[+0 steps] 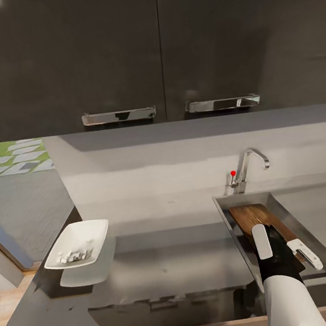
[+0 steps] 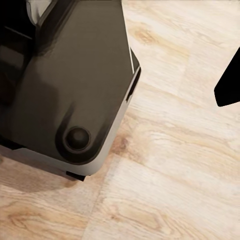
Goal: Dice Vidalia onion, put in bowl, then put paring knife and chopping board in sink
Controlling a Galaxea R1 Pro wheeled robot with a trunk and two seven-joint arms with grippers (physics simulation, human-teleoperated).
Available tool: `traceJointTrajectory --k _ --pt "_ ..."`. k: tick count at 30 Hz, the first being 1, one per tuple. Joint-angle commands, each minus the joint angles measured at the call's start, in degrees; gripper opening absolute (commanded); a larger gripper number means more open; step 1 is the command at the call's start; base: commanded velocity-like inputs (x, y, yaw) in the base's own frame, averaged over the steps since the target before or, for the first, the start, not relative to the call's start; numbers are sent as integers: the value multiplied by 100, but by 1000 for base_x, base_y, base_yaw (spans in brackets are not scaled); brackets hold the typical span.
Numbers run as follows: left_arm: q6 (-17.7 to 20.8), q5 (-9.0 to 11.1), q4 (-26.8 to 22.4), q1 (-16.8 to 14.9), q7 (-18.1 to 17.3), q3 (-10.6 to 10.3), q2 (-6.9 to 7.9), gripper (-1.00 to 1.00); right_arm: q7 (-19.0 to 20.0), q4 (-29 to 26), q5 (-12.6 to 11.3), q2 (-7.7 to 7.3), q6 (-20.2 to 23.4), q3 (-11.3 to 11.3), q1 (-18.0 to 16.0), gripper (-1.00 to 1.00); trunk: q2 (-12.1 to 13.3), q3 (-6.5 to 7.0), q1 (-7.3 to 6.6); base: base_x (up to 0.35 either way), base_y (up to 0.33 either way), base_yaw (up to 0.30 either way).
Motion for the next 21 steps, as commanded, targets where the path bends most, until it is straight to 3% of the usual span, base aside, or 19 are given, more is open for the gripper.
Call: traceJointTrajectory --k 1,21 --pt "-39 1 23 -11 -1 16 0 100 -16 -9 -1 4 59 -10 -7 -100 -14 -22 3 0 0 0" --pt "-39 1 17 -12 -1 16 0 100 -16 268 33 4 -68 -4 -10 -100 -14 -171 3 0 0 4"
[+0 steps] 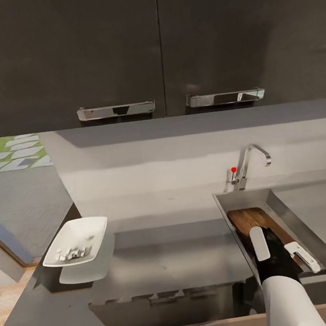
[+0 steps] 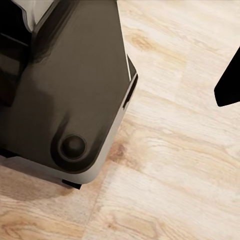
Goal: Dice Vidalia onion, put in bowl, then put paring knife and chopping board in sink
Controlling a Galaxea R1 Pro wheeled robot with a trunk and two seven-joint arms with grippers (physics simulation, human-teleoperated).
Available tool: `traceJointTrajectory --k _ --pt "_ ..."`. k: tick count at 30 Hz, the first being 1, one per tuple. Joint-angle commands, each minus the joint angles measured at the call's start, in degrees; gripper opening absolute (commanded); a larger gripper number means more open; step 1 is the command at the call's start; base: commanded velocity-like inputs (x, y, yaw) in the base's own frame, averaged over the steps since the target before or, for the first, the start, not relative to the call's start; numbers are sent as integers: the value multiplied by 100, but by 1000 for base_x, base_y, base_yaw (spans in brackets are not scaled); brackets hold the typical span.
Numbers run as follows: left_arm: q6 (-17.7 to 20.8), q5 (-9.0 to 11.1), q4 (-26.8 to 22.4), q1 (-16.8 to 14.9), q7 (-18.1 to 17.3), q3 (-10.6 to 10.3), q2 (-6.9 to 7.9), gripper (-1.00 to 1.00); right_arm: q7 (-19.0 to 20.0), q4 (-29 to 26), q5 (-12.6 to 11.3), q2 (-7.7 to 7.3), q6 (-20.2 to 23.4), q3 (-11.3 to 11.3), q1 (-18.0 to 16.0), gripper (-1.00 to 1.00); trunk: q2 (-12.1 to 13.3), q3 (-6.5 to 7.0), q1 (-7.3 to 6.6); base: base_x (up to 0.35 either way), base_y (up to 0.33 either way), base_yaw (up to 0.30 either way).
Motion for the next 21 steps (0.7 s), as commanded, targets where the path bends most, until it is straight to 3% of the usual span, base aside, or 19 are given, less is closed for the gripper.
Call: traceJointTrajectory --k 1,21 --pt "-40 1 26 -10 -1 16 3 100 -16 33 7 4 56 -8 -5 -100 -13 -13 3 0 0 3" --pt "-40 1 30 -9 -1 16 9 100 -16 254 -2 4 -135 1 -8 -100 -13 -13 3 0 0 0"
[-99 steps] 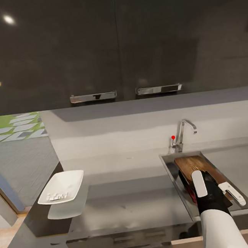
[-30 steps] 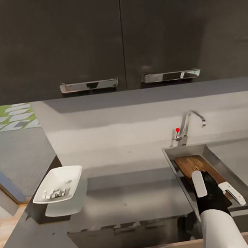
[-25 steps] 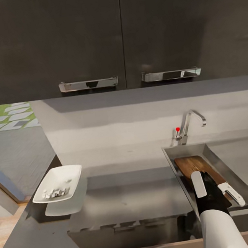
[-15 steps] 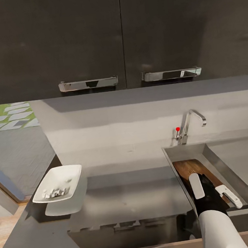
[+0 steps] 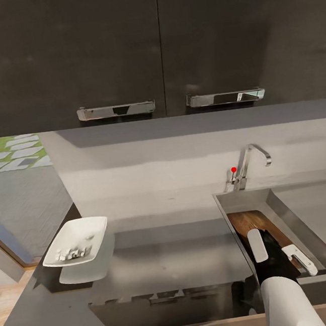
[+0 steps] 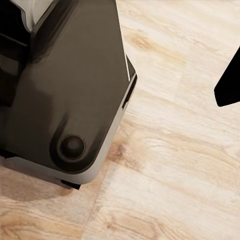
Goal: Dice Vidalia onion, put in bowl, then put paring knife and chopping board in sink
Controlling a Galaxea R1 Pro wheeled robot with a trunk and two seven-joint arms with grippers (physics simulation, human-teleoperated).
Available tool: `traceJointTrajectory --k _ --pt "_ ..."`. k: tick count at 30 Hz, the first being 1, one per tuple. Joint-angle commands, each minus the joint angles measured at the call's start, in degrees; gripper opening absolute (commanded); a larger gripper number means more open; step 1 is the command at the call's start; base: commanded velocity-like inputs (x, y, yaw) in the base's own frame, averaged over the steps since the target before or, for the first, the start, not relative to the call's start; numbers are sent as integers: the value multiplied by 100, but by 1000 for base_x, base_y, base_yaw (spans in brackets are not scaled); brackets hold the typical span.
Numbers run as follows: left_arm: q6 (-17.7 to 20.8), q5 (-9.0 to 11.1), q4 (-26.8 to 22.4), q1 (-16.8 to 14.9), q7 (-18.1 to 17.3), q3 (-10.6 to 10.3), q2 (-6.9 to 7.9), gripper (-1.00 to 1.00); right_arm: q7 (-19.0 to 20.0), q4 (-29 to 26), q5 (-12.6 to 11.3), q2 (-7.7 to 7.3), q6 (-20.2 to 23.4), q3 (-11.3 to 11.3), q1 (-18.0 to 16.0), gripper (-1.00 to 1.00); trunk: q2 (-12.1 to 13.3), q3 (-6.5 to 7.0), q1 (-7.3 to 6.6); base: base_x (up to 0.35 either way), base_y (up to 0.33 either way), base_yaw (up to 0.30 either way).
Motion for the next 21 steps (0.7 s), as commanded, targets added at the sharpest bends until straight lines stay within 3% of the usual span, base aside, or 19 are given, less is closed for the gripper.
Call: traceJointTrajectory --k 1,13,14,21 --pt "-40 1 23 -10 -1 16 0 100 -16 -9 2 4 59 -12 -6 -100 -13 -12 4 0 0 0" --pt "-40 1 23 -10 -1 16 0 100 -13 -7 -4 4 55 -12 -4 -100 -13 -12 4 0 0 0" --pt "-40 1 23 -12 -1 16 0 100 -13 -7 -5 4 55 -12 -5 100 -13 -12 4 0 0 0" --pt "-40 1 23 -10 -1 16 0 100 -8 -7 -7 4 51 -8 -2 100 -13 -12 4 0 0 0"
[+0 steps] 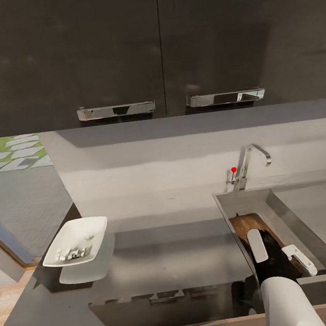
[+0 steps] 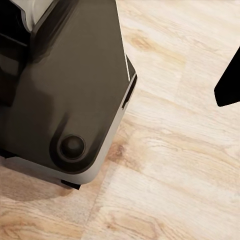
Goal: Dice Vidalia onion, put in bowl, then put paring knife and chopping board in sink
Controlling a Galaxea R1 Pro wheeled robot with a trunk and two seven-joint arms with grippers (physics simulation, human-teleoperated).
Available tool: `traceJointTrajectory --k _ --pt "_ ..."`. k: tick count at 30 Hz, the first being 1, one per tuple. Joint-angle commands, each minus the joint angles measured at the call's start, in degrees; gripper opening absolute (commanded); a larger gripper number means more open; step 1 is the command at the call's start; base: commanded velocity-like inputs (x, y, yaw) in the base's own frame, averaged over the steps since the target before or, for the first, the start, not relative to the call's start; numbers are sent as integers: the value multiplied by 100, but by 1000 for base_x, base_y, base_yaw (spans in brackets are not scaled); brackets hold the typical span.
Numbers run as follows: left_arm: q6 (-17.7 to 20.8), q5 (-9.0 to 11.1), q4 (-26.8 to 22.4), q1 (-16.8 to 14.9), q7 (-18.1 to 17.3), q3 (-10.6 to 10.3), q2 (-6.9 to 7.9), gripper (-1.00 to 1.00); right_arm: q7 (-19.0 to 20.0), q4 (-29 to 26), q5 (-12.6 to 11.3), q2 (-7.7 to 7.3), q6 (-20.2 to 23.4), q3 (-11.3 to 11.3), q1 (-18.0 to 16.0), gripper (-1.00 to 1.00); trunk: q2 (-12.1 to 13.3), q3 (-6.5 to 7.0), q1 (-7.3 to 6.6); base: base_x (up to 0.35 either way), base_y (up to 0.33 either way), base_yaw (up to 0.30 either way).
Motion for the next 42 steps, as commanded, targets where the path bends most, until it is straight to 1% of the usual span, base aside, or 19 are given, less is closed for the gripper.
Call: traceJointTrajectory --k 1,14,16,17,18,19,21,23,24,27,29,30,32,33,35,37,40,41,42 --pt "-40 1 22 -10 -1 16 0 100 -21 -10 0 4 63 -12 -4 100 -13 -12 3 0 0 0" --pt "-39 1 22 -10 -1 16 0 100 -15 -13 -10 4 68 34 -10 100 -13 -12 3 0 0 0" --pt "-34 1 22 -10 -1 16 0 100 -18 -28 20 4 68 198 -9 100 -13 -12 3 0 0 0" --pt "-36 1 22 -10 -1 16 0 100 -19 -42 37 4 72 332 -8 100 -13 -12 3 0 0 0" --pt "-37 1 22 -10 -1 16 0 100 -20 -66 53 4 75 543 -6 100 -13 -12 3 0 0 0" --pt "-38 1 19 -10 -1 16 0 100 -21 -136 62 -28 93 733 -6 100 -13 -12 3 0 0 0" --pt "-39 -1 16 -10 -1 16 0 100 -21 -349 59 -145 142 959 -6 100 -13 -12 3 0 0 0" --pt "-39 -4 14 -10 -1 16 0 100 -21 -676 55 -214 274 1240 -6 100 -13 -12 3 0 0 0" --pt "-44 -6 14 -10 -1 16 0 100 -21 -947 54 -247 435 1416 -5 100 -13 -12 3 0 0 0" --pt "-49 -8 14 -10 -1 16 12 100 2 -1431 52 -329 838 1564 -6 100 -13 -12 3 0 0 0" --pt "-65 -13 14 -10 -1 12 10 100 165 -1692 49 -417 1150 1600 -5 100 -13 -12 3 0 0 0" --pt "-106 -14 14 -10 -1 10 6 100 341 -1802 51 -466 1319 1609 -4 100 -13 -12 3 0 0 0" --pt "-264 -15 18 -10 -1 8 3 100 856 -1941 56 -600 1685 1612 -5 100 -13 -12 3 0 0 0" --pt "-436 -10 21 -10 -1 8 -6 100 1687 -2014 56 -924 2174 1609 -3 100 -13 -12 3 0 0 0" --pt "-494 -11 22 -10 -1 7 -17 100 2458 -2029 48 -1236 2524 1609 2 100 -13 -12 3 -4 0 0" --pt "-534 -15 22 -10 -1 7 -29 100 3751 -2043 56 -1709 2870 1611 5 100 -13 -12 3 -129 0 0" --pt "-545 -16 22 -10 -1 7 -39 100 5054 -2047 54 -2266 3386 1622 6 100 -13 -12 3 -264 0 0" --pt "-547 -17 22 -10 -1 7 -46 100 5757 -2048 58 -2494 3616 1623 6 100 -13 -12 3 -314 0 0" --pt "-548 -17 22 -10 -1 7 -48 100 6224 -2048 69 -2618 3709 1624 6 100 -13 -12 3 -322 0 0"
